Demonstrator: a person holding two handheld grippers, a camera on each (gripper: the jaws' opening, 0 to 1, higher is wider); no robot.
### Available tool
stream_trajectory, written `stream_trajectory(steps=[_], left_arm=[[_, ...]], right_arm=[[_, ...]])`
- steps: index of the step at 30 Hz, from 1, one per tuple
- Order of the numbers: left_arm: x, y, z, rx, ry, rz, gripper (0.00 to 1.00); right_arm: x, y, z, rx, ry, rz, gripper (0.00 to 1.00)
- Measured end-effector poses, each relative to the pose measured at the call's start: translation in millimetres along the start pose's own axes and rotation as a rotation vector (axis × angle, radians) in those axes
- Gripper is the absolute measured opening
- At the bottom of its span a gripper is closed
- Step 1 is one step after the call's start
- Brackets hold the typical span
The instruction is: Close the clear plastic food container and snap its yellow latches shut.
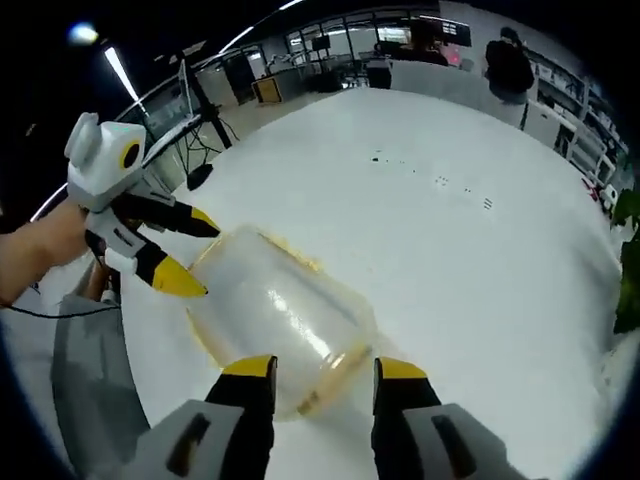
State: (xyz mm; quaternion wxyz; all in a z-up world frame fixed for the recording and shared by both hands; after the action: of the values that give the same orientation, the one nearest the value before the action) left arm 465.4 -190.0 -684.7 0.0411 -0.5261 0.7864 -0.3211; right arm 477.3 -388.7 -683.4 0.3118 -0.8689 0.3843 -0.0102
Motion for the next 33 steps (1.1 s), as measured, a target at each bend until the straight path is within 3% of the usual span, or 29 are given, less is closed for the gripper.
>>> stream_trajectory(steps=[5,7,13,17,24,25,26,27,33], left_arm=[[2.5,1.0,1,-0.002,0.017,-0.057,0.50],[6.5,3.4,2,-0.025,0.050,-0.129,0.44],[7.1,1.7,5,-0.015,0.036,-0.144,0.45],[6.2,1.4,6,-0.019,0.035,-0.154,0.44],[6.2,0.4,8,-0.017,0.036,-0.221,0.38],[5.6,0.2,8,-0.015,0.035,-0.221,0.37],[10.0,3.0,13,-0.014,0.058,-0.322,0.37],[5.5,5.3,11,-0.033,0.037,-0.276,0.37],[7.9,3.0,12,-0.030,0.038,-0.278,0.38]], right_arm=[[1,0.7,1,0.001,0.007,0.045,0.39],[1,1.2,2,0.002,0.003,0.065,0.38],[-2,0.0,4,-0.001,-0.007,0.078,0.34],[-1,1.9,6,-0.013,-0.033,0.168,0.35],[-3,0.9,7,-0.023,-0.043,0.157,0.30],[-3,-8.9,13,0.034,-0.046,0.202,0.29],[-5,-3.6,9,-0.022,-0.091,0.179,0.29],[-4,-5.7,9,-0.022,-0.077,0.170,0.28],[-3,-2.0,8,-0.021,-0.071,0.175,0.29]])
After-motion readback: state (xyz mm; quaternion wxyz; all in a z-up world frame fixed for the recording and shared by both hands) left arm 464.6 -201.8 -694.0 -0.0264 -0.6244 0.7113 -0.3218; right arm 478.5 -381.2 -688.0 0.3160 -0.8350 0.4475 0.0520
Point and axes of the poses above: the point that each gripper's makers call its tool centre point, and the gripper's own axes: z roughly forward along the fingers, x roughly to its right, y roughly out of its underside, the point moved 6 cm from there along -z, roughly backward along the fingers, and after that the axes turned 4 degrees about -z, right-handed, at the moved point
